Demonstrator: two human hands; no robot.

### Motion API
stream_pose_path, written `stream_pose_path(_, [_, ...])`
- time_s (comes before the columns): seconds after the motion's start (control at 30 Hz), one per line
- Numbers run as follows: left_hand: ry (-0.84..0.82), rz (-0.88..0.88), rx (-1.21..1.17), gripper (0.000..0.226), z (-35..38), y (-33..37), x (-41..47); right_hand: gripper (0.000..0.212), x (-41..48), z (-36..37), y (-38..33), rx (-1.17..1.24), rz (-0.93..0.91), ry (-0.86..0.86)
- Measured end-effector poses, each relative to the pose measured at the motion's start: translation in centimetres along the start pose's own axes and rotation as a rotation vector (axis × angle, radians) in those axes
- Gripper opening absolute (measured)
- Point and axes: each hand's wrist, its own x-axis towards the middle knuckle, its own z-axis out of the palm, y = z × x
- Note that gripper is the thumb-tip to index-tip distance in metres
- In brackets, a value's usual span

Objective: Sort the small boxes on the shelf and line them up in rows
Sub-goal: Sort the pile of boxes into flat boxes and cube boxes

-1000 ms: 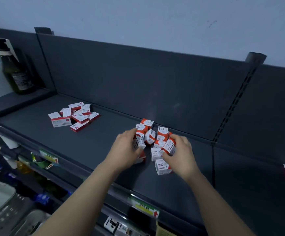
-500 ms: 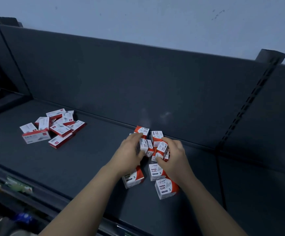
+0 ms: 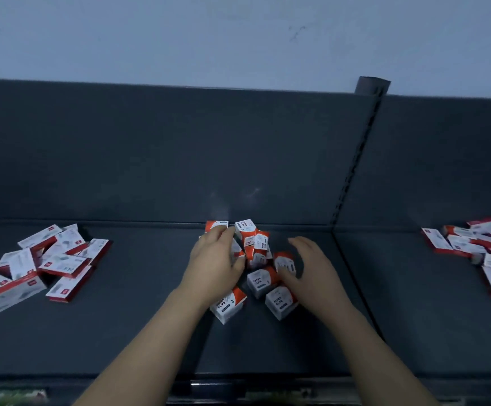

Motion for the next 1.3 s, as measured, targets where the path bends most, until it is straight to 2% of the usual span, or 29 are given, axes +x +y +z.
stream_pose_path(0.17, [0.003, 0.163, 0.053, 0.033, 0.1, 3.5, -0.6, 0.059, -3.9, -2.7, 1.3, -0.130, 0.069, 0.049])
stream_pose_path(0.3, [-0.037, 0.291, 0.088, 0.044, 1.2, 6.9, -1.2, 0.057, -7.3, -5.6, 2.9, -0.225, 0.145, 0.097])
stream_pose_path(0.53, [-0.130, 0.468, 0.074, 0.045, 4.3, 13.4, -2.2, 0.050, -12.9, -11.4, 6.5, -0.300, 0.293, 0.196])
stream_pose_path(0.73, [-0.187, 0.580, 0.037, 0.038, 8.4, 20.4, -3.1, 0.053, -17.2, -16.5, 10.7, -0.321, 0.430, 0.236])
stream_pose_path(1.03, [-0.227, 0.613, 0.008, 0.035, 15.6, 32.4, -3.9, 0.051, -21.3, -25.1, 19.7, -0.368, 0.507, 0.255])
stream_pose_path(1.2, [-0.238, 0.578, 0.004, 0.034, 19.0, 37.2, -3.1, 0.043, -21.8, -28.8, 24.5, -0.341, 0.481, 0.267])
stream_pose_path(1.3, [-0.243, 0.557, 0.021, 0.024, 20.6, 39.1, -2.2, 0.041, -21.3, -30.2, 26.9, -0.316, 0.453, 0.271])
